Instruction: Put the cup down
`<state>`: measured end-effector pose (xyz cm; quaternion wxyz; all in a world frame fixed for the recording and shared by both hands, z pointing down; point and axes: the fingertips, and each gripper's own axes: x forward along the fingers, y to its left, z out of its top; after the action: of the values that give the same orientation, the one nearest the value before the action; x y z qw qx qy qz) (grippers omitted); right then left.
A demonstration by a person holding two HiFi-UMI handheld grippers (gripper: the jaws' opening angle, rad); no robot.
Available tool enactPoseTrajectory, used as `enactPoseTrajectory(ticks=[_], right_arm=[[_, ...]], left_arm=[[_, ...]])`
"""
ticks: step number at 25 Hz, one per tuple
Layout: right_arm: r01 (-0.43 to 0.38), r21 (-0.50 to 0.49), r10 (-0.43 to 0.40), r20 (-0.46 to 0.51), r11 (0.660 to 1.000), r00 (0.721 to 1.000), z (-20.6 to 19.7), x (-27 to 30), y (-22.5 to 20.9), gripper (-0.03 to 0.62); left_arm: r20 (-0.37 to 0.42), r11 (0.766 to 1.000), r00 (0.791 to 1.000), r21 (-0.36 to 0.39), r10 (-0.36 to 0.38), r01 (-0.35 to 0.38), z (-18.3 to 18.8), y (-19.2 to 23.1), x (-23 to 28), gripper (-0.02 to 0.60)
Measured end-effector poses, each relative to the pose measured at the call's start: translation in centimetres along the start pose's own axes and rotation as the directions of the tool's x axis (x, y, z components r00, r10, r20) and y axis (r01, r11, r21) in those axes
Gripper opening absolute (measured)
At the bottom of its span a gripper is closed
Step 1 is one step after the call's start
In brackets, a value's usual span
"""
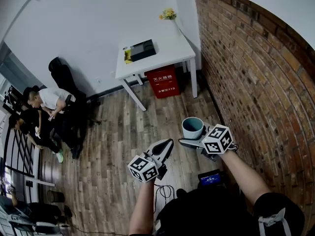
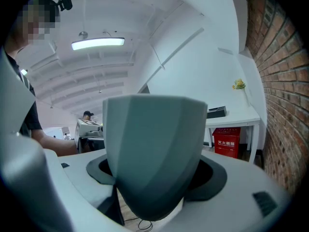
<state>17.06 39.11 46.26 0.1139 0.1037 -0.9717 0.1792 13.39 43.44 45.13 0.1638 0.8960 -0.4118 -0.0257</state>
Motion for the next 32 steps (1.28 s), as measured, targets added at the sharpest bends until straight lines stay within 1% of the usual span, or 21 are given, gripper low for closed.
enactPoseTrajectory(ticks=[6,11,17,21,25,32], right_arm=[[-0.003,0.008,0.003,0.009,1.0,1.0,0.1,-1.3,-2.3,0.38],[0.0,0.046,0.0,0.015,0.999,1.0,-0.6,-1.8,-4.6,0.38],[0.002,0.062,-0.003,0.009,0.998,1.0,-0.2,-0.7,-7.0,0.38],[0.014,0.068,-0.015,0.006,0.998,1.0,0.4,1.3,-9.6,0.38],[0.035,0.066,-0.035,-0.003,0.997,0.999,1.5,4.1,-12.9,0.38],[0.076,0.081,-0.076,-0.002,0.994,0.997,6.5,11.4,-19.2,0.38]], left_arm=[[0.001,1.0,1.0,0.01,0.02,-0.02,0.2,0.3,1.8,0.008],[-0.001,0.999,0.999,0.004,0.044,-0.044,-0.4,1.0,2.9,0.008],[-0.003,0.998,0.998,-0.008,0.059,-0.059,-0.1,3.8,3.9,0.008],[0.002,0.999,0.999,-0.009,0.05,-0.05,0.3,7.1,5.1,0.008],[0.0,0.999,0.999,-0.014,0.032,-0.032,1.0,11.9,6.9,0.008],[-0.025,1.0,1.0,-0.01,-0.009,0.008,4.2,22.0,9.2,0.008]])
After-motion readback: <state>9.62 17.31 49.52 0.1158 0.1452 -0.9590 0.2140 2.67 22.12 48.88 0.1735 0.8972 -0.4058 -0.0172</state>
